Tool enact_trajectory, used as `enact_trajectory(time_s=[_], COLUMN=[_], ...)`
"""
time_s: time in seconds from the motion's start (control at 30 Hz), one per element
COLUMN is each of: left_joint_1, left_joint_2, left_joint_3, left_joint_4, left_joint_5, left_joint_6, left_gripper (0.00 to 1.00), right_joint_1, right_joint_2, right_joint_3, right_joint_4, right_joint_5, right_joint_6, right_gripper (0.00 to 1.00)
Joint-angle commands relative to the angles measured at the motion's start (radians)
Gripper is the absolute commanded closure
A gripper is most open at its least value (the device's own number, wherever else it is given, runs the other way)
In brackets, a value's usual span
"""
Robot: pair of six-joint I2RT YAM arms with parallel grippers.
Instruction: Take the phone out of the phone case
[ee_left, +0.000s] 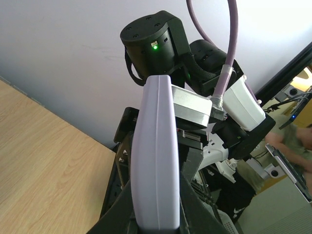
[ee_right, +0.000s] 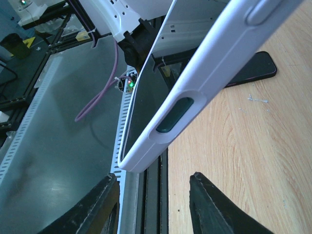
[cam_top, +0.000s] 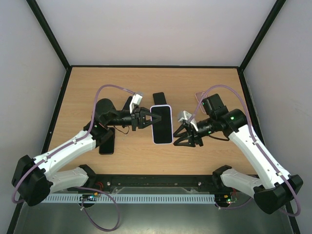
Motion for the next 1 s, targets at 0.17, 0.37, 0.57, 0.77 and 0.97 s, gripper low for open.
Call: enact_trajectory(time_s=[0.17,0.37,0.57,0.77,0.97], left_joint_1=[0.003,0.001,-0.002,-0.025,-0.040], left_joint_2=[-0.016,-0.016,0.007,0.008,0.006], left_joint_3=[-0.007,-0.008,-0.007,-0.005,-0.002], left_joint_4=[0.099,0.095,0.168,0.197,0.174], left_joint_5=[0.008,0.003,0.056,0.101,0.105], left_joint_6=[-0.012,-0.012,-0.093,-0.124,-0.106], left_gripper=[0.97,0.97,0.97,0.97,0.97], right_joint_1=[0.017,0.024,0.027,0.027,0.027], right_joint_2=[-0.014,-0.024,-0.054,-0.097,-0.073], right_joint_3=[0.013,-0.002,-0.012,-0.038,-0.036], right_joint_4=[0.076,0.096,0.059,0.141,0.143], right_joint_5=[-0.047,-0.046,-0.010,0.029,0.054], right_joint_6=[0.130,0.138,0.000,0.033,0.038], right_gripper=[0.48,0.59,0.72,0.80,0.81])
